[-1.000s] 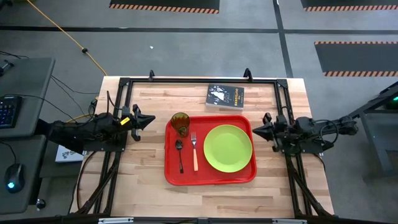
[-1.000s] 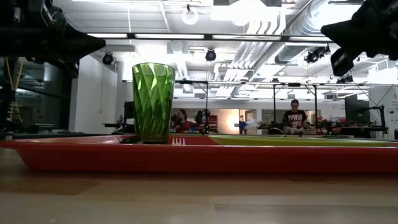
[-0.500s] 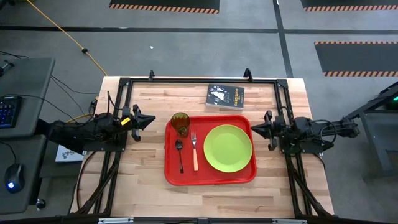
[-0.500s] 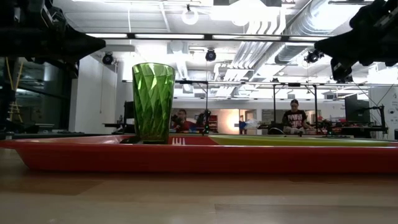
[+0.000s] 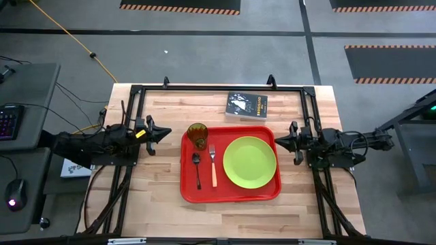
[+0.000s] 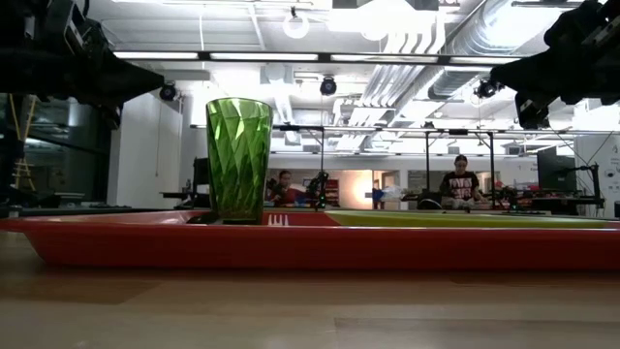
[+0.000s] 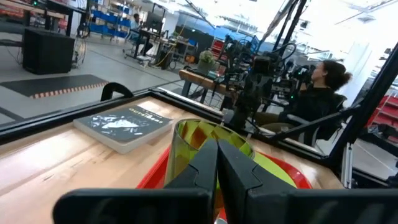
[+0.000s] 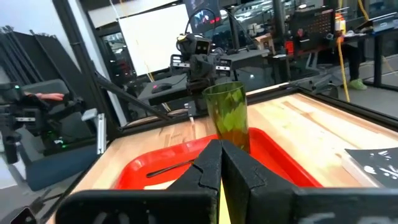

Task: Pick and place plate/cup/fork/spoon on tray
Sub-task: Return to Home Position

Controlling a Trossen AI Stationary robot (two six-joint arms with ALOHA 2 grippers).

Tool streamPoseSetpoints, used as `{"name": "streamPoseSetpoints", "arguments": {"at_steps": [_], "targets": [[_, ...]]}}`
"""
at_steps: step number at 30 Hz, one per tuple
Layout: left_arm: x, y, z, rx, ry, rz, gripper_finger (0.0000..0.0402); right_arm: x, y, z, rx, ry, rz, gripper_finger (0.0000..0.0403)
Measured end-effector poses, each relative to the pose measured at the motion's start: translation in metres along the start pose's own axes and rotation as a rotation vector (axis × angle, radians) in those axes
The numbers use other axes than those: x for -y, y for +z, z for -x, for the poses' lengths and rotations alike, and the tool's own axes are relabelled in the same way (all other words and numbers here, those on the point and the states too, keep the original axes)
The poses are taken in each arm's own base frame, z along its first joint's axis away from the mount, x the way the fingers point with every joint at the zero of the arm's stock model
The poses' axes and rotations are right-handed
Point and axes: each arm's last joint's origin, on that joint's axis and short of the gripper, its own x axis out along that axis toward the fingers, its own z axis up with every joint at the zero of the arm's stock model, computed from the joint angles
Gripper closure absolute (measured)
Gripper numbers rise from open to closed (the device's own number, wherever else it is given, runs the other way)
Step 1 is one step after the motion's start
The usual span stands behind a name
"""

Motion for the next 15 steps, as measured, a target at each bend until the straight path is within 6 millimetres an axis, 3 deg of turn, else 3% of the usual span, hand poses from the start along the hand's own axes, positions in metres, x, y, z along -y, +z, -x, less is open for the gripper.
{"name": "streamPoseSetpoints", "arguments": {"at_steps": [15], "targets": [[0.0029, -0.0009, 0.0005, -0.014, -0.041, 0.001, 0.0398, 0.0098, 0.0009, -0.0012, 0.007, -0.091, 0.001, 0.0402]]}}
